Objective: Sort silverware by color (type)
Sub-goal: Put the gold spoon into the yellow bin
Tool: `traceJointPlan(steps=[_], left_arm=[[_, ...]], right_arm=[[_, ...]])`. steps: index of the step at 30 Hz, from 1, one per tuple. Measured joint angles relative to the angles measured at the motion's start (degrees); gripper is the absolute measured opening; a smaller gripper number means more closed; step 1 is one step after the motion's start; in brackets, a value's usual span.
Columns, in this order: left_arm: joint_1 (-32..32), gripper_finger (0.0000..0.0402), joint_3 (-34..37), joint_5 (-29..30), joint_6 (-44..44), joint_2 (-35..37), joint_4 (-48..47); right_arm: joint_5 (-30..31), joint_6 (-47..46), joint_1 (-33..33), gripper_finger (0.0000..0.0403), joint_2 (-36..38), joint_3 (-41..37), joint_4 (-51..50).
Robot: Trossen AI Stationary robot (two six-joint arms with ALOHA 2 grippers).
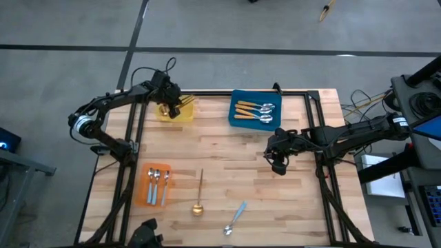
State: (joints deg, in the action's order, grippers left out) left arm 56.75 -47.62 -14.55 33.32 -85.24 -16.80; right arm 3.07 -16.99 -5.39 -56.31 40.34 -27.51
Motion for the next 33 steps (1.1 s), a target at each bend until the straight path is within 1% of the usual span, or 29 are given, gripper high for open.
traceJointPlan(steps=[21,33], left_arm=[[0.00,0.0009,3.54,-0.02,-0.48,0.01,1.80],[0.00,0.0012,3.66,-0.02,-3.95,0.03,1.80]], right_arm=[[0.00,0.02,0.00,0.0068,0.00,0.00,1.49],[-0.02,0.02,0.01,0.0068,0.00,0.00,1.77]])
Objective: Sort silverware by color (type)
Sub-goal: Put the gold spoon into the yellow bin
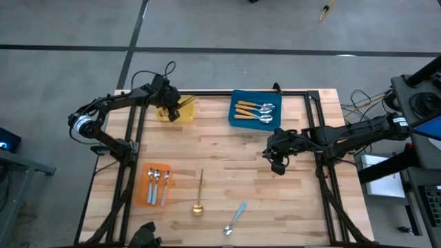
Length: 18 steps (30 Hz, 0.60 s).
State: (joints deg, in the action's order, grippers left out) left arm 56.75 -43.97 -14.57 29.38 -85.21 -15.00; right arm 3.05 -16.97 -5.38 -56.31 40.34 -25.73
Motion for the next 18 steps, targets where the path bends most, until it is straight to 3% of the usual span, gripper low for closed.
traceJointPlan(steps=[18], left_arm=[[0.00,0.0017,0.28,0.01,-1.43,0.00,-0.02]], right_arm=[[0.00,0.00,-0.01,0.0068,0.00,0.00,0.81]])
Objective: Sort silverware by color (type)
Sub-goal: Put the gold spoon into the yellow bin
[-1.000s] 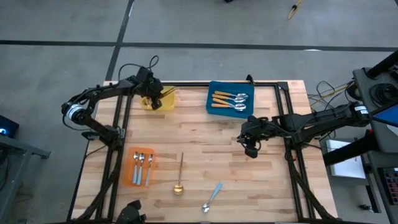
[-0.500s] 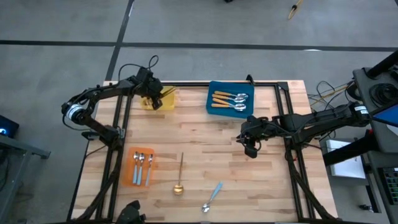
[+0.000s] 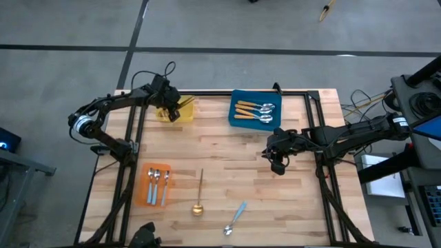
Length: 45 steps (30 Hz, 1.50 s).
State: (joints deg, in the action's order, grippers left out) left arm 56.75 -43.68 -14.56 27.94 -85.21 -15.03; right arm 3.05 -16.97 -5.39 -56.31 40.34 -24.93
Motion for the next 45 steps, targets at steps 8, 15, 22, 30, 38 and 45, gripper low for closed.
traceJointPlan(steps=[8,15,22,30,38,45], left_arm=[[0.00,0.0018,0.00,0.01,0.00,0.00,0.00],[0.00,0.0018,0.00,0.39,-0.24,0.00,0.00],[0.00,0.0018,0.00,0.52,-0.63,0.00,0.00],[0.00,0.0018,0.00,0.52,-0.68,0.00,0.00],[0.00,0.0018,0.00,0.54,-0.85,0.00,0.01],[-0.01,0.0034,0.00,0.57,-0.87,0.00,-0.02]], right_arm=[[0.00,0.00,0.00,0.0068,0.00,0.00,0.00],[0.00,0.01,0.00,0.0068,0.00,0.00,0.00],[0.00,0.00,0.00,0.0068,0.00,0.00,0.00],[0.00,0.00,0.02,0.0068,0.00,0.00,0.04],[0.00,0.00,0.01,0.0068,0.00,0.00,0.33],[0.00,-0.02,0.00,0.0068,0.00,0.00,0.33]])
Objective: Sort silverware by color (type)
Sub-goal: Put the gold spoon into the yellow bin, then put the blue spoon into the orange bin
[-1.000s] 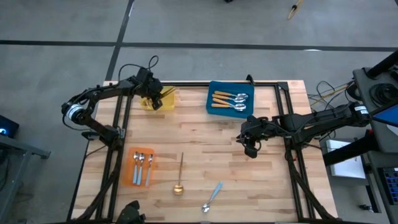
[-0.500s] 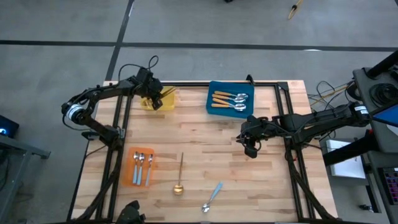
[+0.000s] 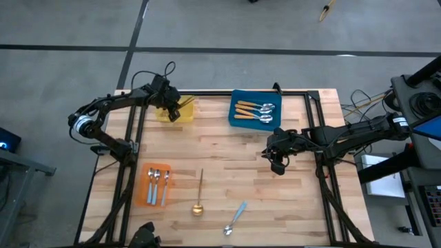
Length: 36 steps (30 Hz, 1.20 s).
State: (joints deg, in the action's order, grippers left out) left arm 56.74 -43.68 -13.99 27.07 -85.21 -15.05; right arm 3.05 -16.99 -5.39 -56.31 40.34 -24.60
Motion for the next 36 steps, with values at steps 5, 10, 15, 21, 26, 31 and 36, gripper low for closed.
traceJointPlan(steps=[5,10,15,21,26,31,36], left_arm=[[0.01,0.0079,0.00,0.16,0.00,0.00,0.00],[-0.01,0.0115,-0.65,1.44,-1.66,0.01,-0.09],[-0.06,0.0127,-1.89,1.48,-4.46,1.03,-1.11],[-0.19,0.0120,-1.96,0.17,-7.20,4.55,-1.74],[-1.52,0.0111,-1.33,-3.48,-9.11,7.47,-1.80],[-4.74,0.0102,-0.96,-3.54,-11.42,8.38,-1.44],[-8.91,0.0095,-0.59,1.41,-12.91,8.39,-0.49]], right_arm=[[-0.01,-0.01,0.00,0.0068,0.00,0.00,-0.02],[-0.02,-0.01,0.02,0.0068,0.00,0.00,0.00],[-0.02,-1.40,0.01,0.0068,0.00,0.00,-0.02],[-0.02,-2.59,0.00,0.0068,0.00,0.00,-0.02],[-0.02,-2.69,0.01,0.0068,0.00,0.00,0.03],[-0.01,-3.75,0.02,0.0068,-0.02,0.00,0.04],[-0.02,-3.98,0.01,0.0068,-0.02,0.00,0.04]])
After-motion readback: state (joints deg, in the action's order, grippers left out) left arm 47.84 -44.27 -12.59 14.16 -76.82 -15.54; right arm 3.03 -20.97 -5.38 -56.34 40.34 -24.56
